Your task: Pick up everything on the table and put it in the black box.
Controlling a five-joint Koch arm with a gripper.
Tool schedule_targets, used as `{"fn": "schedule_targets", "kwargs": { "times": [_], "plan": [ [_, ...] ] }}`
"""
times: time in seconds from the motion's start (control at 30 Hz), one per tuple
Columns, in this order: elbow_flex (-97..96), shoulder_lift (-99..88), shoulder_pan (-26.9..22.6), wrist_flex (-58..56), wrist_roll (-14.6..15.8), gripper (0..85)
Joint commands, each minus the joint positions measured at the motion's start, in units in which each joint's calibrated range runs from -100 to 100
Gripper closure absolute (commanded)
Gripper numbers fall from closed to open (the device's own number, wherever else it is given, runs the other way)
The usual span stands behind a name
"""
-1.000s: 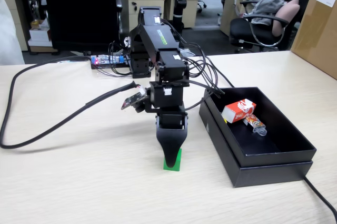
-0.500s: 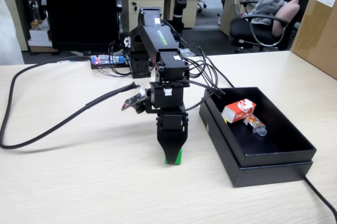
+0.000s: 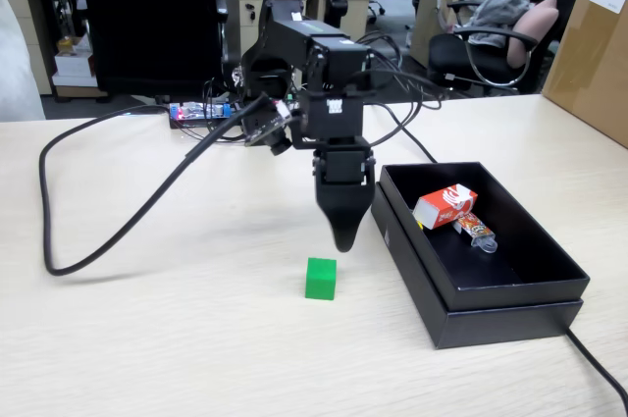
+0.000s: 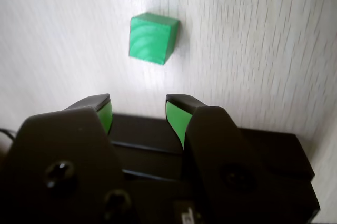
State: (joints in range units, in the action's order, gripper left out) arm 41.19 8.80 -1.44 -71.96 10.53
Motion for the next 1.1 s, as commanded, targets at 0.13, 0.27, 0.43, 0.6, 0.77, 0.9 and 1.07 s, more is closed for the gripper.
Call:
{"fn": "schedule_targets", "kwargs": {
  "times": [0.13, 0.27, 0.43, 0.6, 0.77, 0.9, 1.07],
  "plan": [
    [4.23, -6.68, -1.22, -1.35, 0.0, 64.2],
    [4.05, -3.35, -0.05, -1.35, -0.24, 52.8],
    [3.78, -1.4, 0.83, -1.09, -0.54, 42.7],
    [1.88, -0.37, 1.27, 0.21, -0.49, 42.7],
    [-4.56, -0.25, 1.95, 4.53, -0.54, 42.7],
    [-8.55, -0.14, 2.39, 7.64, -0.83, 41.2],
    [-11.72, 0.55, 2.64, 10.92, -1.12, 40.2]
  ]
}}
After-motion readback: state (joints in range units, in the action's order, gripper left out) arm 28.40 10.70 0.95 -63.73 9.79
